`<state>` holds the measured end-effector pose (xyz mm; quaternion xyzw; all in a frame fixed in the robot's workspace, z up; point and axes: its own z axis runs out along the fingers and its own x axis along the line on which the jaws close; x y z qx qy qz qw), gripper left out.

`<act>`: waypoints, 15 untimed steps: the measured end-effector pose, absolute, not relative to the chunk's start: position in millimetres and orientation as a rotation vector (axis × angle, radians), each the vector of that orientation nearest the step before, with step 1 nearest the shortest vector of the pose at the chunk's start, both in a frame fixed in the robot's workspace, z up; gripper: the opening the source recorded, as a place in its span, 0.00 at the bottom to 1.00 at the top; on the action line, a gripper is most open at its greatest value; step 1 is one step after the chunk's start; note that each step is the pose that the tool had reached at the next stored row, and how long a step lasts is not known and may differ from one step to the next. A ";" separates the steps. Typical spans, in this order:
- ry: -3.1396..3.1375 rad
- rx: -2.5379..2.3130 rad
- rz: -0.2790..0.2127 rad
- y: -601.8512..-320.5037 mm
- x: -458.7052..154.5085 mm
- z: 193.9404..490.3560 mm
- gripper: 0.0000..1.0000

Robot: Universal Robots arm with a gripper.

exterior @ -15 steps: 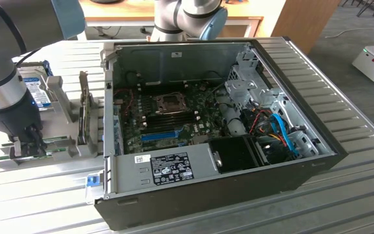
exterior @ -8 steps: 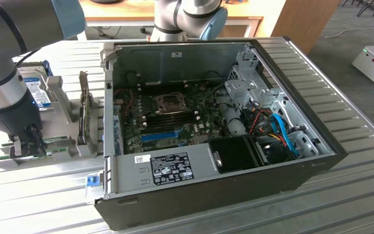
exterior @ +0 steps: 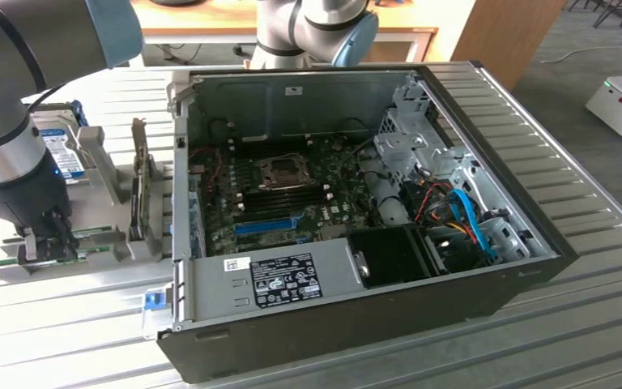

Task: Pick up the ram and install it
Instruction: 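Pick up the ram and move it above insertion slot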

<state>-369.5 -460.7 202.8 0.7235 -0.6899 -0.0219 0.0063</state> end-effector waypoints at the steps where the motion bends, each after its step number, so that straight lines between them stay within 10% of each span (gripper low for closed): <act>1: -2.159 2.264 -0.069 -460.7 -369.5 202.4 0.24; 15: -2.159 2.264 -0.068 -460.7 -366.3 201.5 0.24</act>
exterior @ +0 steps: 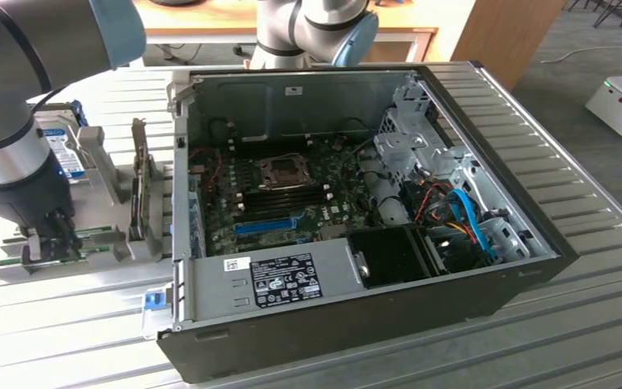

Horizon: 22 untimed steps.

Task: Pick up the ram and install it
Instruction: 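Pick up the ram and move it above insertion slot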

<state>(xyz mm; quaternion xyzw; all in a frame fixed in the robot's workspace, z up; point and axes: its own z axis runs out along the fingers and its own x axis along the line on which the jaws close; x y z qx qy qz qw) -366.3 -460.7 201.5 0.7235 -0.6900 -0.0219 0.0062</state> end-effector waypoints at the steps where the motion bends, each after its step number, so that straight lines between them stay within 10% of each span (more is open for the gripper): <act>1: -2.159 2.264 -0.068 -460.7 -366.0 201.5 0.24; 22: -2.159 2.264 -0.069 -460.0 -365.3 201.8 0.24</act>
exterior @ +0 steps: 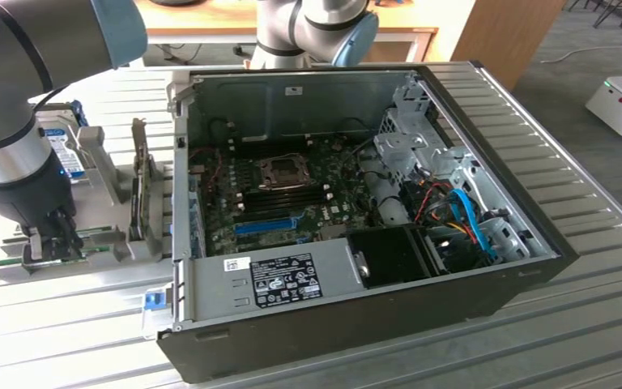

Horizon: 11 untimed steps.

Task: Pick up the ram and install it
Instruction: 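Pick up the ram and move it above insertion slot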

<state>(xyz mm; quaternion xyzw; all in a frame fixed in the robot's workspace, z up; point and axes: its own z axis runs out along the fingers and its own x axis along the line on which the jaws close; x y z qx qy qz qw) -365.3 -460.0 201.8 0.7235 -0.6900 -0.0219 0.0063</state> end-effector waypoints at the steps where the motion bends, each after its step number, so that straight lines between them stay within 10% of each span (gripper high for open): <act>1: -2.159 2.264 -0.069 -460.0 -365.3 201.8 0.24; 11: -2.159 2.264 -0.069 -460.0 -365.3 201.8 0.12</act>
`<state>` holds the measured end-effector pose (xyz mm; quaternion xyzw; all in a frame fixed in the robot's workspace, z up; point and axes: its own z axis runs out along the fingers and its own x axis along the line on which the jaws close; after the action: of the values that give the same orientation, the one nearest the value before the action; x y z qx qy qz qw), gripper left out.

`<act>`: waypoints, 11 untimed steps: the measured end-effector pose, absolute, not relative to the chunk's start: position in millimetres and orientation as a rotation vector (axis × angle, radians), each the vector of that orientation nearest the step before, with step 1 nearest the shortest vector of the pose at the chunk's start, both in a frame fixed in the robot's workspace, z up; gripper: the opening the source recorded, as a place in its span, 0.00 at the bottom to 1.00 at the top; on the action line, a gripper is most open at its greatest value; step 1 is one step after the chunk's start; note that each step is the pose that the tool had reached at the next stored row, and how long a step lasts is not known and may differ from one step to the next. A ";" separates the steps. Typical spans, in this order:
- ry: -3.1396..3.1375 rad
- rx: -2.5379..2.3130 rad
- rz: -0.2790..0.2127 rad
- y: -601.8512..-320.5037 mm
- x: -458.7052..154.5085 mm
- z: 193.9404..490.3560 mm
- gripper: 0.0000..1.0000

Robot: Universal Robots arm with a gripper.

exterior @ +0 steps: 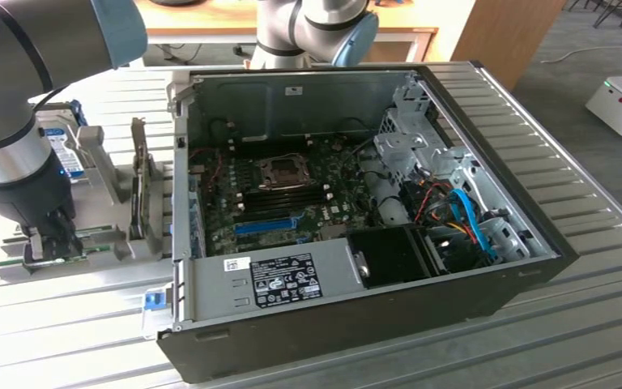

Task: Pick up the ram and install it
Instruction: 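Pick up the ram and move it above insertion slot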

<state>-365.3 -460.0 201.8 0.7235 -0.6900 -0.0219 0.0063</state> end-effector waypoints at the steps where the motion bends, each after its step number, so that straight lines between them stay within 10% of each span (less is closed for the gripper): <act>1: -2.165 2.259 -0.069 -460.0 -365.3 201.8 0.12; 11: -2.171 2.253 -0.069 -460.0 -365.3 201.8 0.12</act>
<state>-365.3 -460.0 201.8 0.7199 -0.6937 -0.0219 0.0062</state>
